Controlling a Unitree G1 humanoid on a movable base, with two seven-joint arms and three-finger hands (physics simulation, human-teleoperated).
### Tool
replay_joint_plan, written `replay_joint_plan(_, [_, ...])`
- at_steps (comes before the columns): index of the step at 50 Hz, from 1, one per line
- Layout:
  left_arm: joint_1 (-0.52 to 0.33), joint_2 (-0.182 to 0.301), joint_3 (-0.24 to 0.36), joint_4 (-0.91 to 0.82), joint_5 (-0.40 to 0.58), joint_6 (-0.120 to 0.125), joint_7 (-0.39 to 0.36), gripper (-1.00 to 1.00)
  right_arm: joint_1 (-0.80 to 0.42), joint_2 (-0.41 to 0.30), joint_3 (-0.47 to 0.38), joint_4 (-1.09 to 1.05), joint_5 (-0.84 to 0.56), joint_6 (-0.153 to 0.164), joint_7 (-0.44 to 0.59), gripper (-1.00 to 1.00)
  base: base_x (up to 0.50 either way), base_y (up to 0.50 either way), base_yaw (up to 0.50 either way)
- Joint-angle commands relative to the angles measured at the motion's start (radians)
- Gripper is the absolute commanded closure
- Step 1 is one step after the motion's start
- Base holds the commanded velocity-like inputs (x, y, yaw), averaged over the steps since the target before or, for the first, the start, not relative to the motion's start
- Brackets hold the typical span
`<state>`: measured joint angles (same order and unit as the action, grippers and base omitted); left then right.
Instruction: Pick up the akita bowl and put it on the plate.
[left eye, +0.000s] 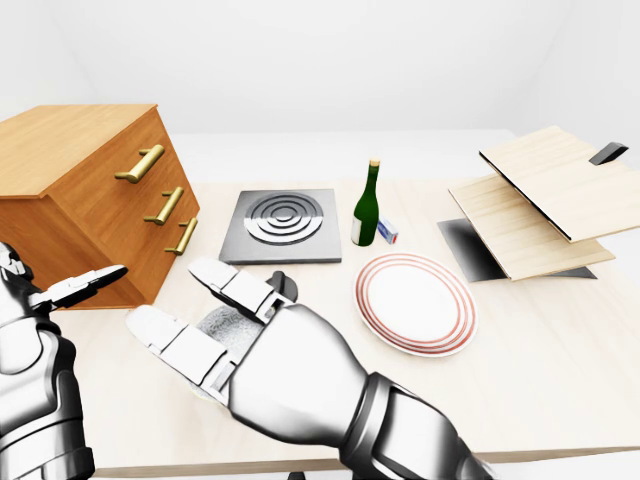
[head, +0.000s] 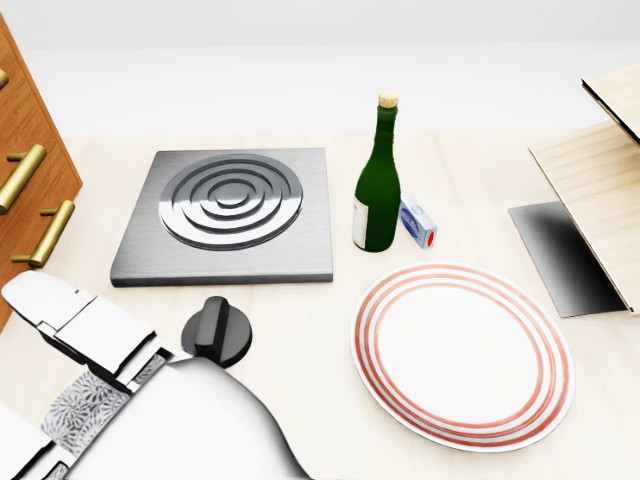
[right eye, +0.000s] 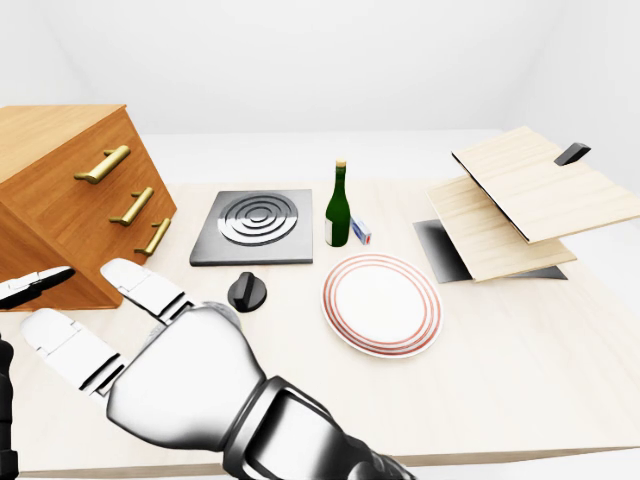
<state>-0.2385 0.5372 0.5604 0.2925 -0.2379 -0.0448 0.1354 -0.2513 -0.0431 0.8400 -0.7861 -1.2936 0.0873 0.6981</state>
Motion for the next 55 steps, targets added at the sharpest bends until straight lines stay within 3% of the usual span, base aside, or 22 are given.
replay_joint_plan(1, [0.003, -0.002, 0.003, -0.01, -0.002, 0.007, -0.001, -1.0, -0.081, -0.063, 0.041, 0.012, 0.048, 0.0, 0.0, -1.0, 0.0, 0.0, 0.0])
replay_joint_plan(16, [0.003, -0.002, 0.003, -0.008, -0.005, 0.005, 0.0, -1.0, -0.114, -0.078, 0.016, 0.023, 0.083, 0.0, 0.0, -1.0, 0.0, 0.0, 0.0])
replay_joint_plan(30, [0.004, -0.001, 0.004, -0.005, -0.008, 0.004, -0.002, -1.0, -0.068, -0.014, -0.073, 0.095, 0.089, 0.0, 0.0, -1.0, 0.0, 0.0, 0.0])
replay_joint_plan(32, [0.0, -0.002, 0.001, 0.014, -0.006, -0.011, -0.003, -1.0, -0.06, -0.01, -0.081, 0.104, 0.09, 0.0, 0.0, -1.0, 0.0, 0.0, 0.0])
replay_joint_plan(36, [0.001, -0.001, 0.001, 0.003, -0.008, -0.001, 0.0, -1.0, -0.053, -0.005, -0.097, 0.124, 0.093, 0.0, 0.0, -1.0, 0.0, 0.0, 0.0])
replay_joint_plan(39, [-0.002, -0.001, -0.001, 0.016, -0.007, -0.012, -0.002, -1.0, -0.053, -0.007, -0.095, 0.13, 0.094, 0.0, 0.0, -1.0, 0.0, 0.0, 0.0])
replay_joint_plan(44, [0.002, 0.0, 0.001, 0.001, -0.01, 0.0, -0.001, -1.0, -0.038, -0.007, -0.1, 0.142, 0.094, 0.0, 0.0, -1.0, 0.0, 0.0, 0.0])
replay_joint_plan(52, [0.0, -0.002, -0.001, 0.011, -0.008, -0.01, -0.003, -1.0, -0.018, -0.007, -0.095, 0.15, 0.09, 0.0, 0.0, -1.0, 0.0, 0.0, 0.0])
replay_joint_plan(55, [0.002, -0.001, 0.001, 0.003, -0.009, -0.003, -0.003, -1.0, -0.031, -0.012, -0.078, 0.149, 0.092, 0.0, 0.0, -1.0, 0.0, 0.0, 0.0])
